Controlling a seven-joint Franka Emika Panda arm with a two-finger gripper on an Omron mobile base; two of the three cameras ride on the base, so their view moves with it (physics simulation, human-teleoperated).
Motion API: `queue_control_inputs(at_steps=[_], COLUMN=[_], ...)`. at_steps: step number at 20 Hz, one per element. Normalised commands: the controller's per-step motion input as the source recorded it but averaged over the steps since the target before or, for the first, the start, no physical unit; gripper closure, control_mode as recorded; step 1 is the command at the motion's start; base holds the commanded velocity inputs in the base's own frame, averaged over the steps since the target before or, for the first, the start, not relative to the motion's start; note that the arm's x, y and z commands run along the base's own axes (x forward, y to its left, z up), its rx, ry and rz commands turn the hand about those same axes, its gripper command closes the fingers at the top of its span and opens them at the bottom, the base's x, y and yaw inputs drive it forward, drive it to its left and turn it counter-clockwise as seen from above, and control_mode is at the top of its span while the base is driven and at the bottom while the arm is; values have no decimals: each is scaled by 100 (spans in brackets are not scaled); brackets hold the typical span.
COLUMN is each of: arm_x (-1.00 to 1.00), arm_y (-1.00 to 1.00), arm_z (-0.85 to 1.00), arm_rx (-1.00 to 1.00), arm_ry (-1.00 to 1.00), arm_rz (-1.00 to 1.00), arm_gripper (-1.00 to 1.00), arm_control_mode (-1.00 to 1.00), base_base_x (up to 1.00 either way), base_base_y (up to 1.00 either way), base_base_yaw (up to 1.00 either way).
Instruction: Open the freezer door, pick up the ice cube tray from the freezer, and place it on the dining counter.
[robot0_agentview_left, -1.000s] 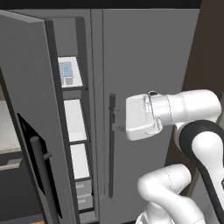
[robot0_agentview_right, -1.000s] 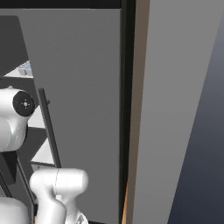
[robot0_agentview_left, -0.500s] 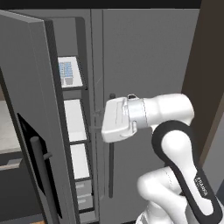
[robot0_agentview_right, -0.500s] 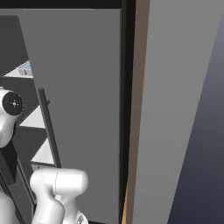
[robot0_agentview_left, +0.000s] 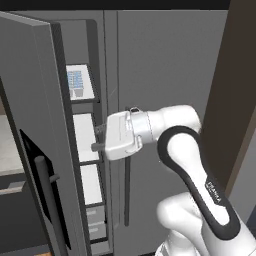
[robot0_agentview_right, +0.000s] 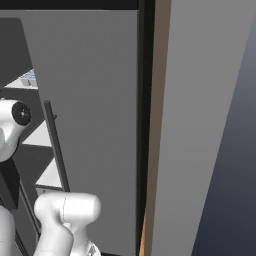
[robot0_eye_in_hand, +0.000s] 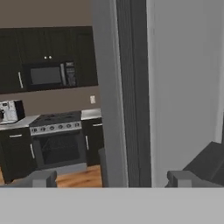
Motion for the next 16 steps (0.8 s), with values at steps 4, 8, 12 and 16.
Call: queue_control_inputs(at_steps=[4, 8, 12, 16], arm_x=[25, 25, 22, 26], arm_y=[35, 33, 33, 28], arm_z=[-30, -30, -25, -16], arm_rx=[0, 0, 0, 0], arm_ry=[0, 0, 0, 0], arm_rz=[14, 13, 12, 8], arm_gripper=[-100, -100, -100, -100], arm_control_mode=[-100, -100, -100, -100], base_base_x=[0, 0, 0, 0], base_base_y=[0, 0, 0, 0], base_base_yaw=[0, 0, 0, 0])
